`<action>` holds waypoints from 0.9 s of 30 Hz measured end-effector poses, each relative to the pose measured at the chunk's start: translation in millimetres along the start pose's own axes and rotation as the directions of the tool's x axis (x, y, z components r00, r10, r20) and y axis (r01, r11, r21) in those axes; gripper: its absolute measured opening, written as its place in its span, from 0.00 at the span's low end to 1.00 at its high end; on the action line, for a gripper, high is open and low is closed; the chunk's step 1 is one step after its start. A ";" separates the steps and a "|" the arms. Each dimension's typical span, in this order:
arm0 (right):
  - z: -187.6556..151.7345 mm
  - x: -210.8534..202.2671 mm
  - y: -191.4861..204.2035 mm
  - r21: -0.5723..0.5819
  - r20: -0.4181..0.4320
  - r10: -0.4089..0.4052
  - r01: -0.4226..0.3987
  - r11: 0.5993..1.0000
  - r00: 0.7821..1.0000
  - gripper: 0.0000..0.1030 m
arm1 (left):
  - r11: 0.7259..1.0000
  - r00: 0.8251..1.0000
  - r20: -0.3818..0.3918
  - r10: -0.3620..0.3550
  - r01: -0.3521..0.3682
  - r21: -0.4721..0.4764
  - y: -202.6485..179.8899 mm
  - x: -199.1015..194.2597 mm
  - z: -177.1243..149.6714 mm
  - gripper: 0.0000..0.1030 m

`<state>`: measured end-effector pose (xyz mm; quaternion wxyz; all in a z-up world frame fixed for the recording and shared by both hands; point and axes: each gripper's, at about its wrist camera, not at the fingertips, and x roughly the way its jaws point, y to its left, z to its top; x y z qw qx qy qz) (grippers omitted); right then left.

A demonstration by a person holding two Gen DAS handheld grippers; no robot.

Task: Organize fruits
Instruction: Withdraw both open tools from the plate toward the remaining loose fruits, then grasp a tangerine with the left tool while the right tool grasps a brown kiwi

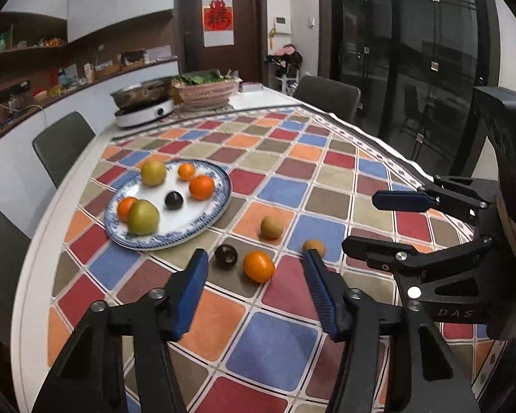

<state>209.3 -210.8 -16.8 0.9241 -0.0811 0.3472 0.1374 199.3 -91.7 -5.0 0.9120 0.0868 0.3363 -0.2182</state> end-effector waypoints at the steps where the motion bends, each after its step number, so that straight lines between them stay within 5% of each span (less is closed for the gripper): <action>1: -1.2 3.0 0.1 -0.002 -0.005 0.001 -0.001 1.000 1.000 0.57 | 1.000 1.000 -0.009 -0.007 0.007 0.002 0.2 3.8 -1.0 0.49; 14: -15.0 45.7 -7.8 0.034 -0.085 0.043 -0.041 0.999 0.995 0.47 | 0.996 0.989 -0.122 -0.088 0.090 0.014 3.8 57.6 -9.3 0.35; 27: -17.5 70.7 -12.5 0.068 -0.128 0.083 -0.075 0.995 0.988 0.40 | 0.996 0.982 -0.172 -0.075 0.082 0.031 2.5 88.2 -9.5 0.33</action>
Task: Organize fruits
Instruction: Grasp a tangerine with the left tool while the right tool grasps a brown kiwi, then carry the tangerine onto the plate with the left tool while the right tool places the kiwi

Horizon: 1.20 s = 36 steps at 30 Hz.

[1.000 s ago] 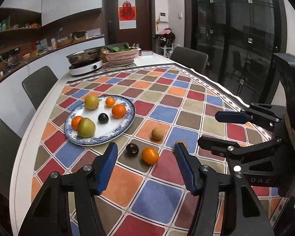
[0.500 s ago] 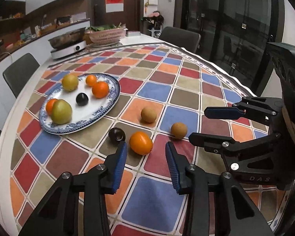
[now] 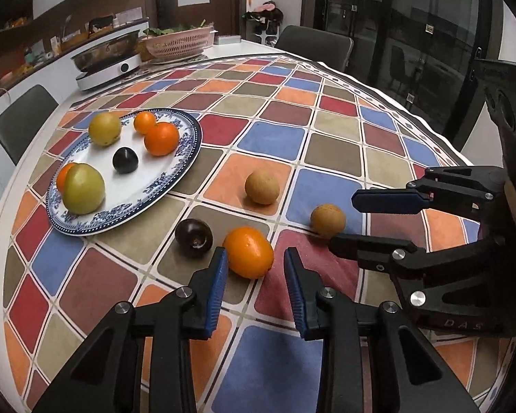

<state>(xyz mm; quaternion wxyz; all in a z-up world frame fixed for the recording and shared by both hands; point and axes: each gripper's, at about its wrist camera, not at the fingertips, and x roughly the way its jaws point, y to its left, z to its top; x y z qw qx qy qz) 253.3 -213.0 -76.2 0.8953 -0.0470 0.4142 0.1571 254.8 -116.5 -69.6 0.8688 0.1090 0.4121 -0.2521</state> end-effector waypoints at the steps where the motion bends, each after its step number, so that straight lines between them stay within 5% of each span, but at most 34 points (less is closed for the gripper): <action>1: 0.4 0.9 -0.2 0.001 -0.001 0.002 -0.002 1.000 1.000 0.40 | 1.000 1.000 -0.001 0.004 -0.004 0.001 -0.1 1.4 1.0 0.33; 19: 1.3 20.3 -8.3 0.049 -0.040 0.022 -0.020 0.999 0.999 0.27 | 0.999 0.999 -0.029 0.030 -0.031 -0.021 0.4 8.7 4.6 0.30; 36: 5.8 -16.5 7.4 0.044 0.041 0.034 -0.035 0.998 0.999 0.27 | 0.992 0.998 0.039 0.059 -0.054 -0.111 4.3 -40.0 -1.5 0.30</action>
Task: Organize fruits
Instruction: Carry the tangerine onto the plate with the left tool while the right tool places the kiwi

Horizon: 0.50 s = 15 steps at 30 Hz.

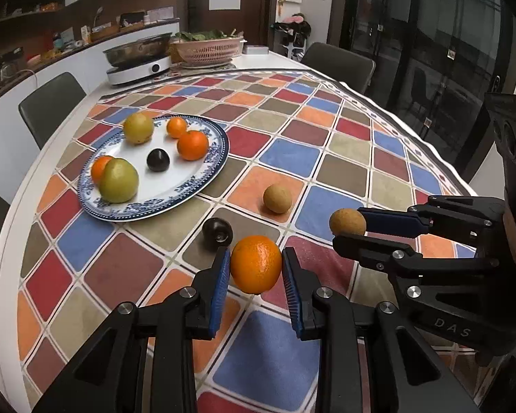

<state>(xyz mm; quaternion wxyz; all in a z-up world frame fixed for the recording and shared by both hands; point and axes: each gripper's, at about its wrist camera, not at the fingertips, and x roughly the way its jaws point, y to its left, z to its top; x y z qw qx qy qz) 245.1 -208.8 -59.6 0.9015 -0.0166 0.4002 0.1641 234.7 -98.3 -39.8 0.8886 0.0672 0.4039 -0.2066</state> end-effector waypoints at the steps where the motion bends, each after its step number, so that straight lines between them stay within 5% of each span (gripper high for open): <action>1: 0.7 -3.1 1.3 -0.002 0.007 0.002 -0.002 1.000 1.000 0.27 | 1.000 1.000 0.003 0.007 -0.007 -0.001 0.1 -3.3 0.0 0.30; 15: 24.8 -35.7 22.5 -0.033 0.090 0.023 -0.020 0.999 0.996 0.27 | 0.997 0.995 0.066 0.074 -0.071 -0.042 15.4 -50.0 11.7 0.30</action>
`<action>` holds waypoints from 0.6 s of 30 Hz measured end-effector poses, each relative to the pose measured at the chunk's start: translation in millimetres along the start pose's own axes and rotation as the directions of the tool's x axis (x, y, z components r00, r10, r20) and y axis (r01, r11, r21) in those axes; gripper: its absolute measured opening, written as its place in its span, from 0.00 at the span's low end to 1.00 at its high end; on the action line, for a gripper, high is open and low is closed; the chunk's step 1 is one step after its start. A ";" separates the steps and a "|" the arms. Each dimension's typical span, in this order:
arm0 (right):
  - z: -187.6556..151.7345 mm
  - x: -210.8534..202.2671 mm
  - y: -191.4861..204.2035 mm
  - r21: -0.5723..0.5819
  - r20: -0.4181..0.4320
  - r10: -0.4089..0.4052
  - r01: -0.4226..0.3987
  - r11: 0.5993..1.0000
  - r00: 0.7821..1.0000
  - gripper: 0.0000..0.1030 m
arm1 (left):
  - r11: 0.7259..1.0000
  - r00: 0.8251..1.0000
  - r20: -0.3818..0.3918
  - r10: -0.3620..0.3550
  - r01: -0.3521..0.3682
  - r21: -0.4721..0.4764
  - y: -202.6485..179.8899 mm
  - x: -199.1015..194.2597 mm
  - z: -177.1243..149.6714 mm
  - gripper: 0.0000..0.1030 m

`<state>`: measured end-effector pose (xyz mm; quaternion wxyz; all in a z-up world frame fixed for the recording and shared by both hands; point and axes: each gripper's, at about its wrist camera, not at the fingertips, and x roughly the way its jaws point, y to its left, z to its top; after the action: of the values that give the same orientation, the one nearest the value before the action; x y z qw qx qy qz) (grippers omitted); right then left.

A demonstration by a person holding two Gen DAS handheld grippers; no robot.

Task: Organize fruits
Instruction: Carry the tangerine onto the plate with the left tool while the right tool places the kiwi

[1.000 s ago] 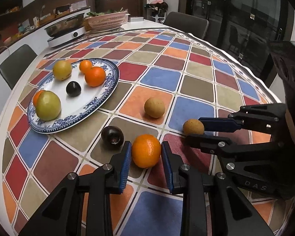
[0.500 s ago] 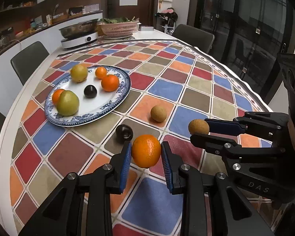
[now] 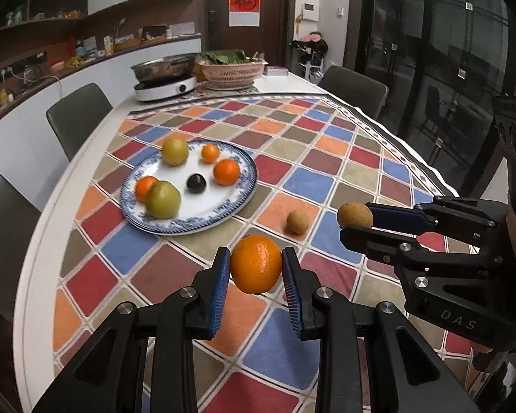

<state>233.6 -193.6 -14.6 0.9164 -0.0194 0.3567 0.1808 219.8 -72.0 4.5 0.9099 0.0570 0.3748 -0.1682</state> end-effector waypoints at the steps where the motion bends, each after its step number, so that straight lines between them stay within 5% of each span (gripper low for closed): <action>1: 2.6 -0.4 1.1 -0.001 0.003 0.004 -0.004 1.000 1.000 0.27 | 1.000 1.000 0.005 0.003 -0.003 -0.004 2.5 -2.1 2.2 0.30; 18: 72.5 28.3 15.2 -0.029 0.037 0.054 -0.053 0.998 0.998 0.27 | 0.998 0.996 0.067 0.053 -0.051 -0.024 53.6 -2.2 48.6 0.30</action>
<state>294.5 -158.4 22.1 0.9173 -0.0192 0.3374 0.2104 269.3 -32.4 39.5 0.9268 0.0506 0.3439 -0.1421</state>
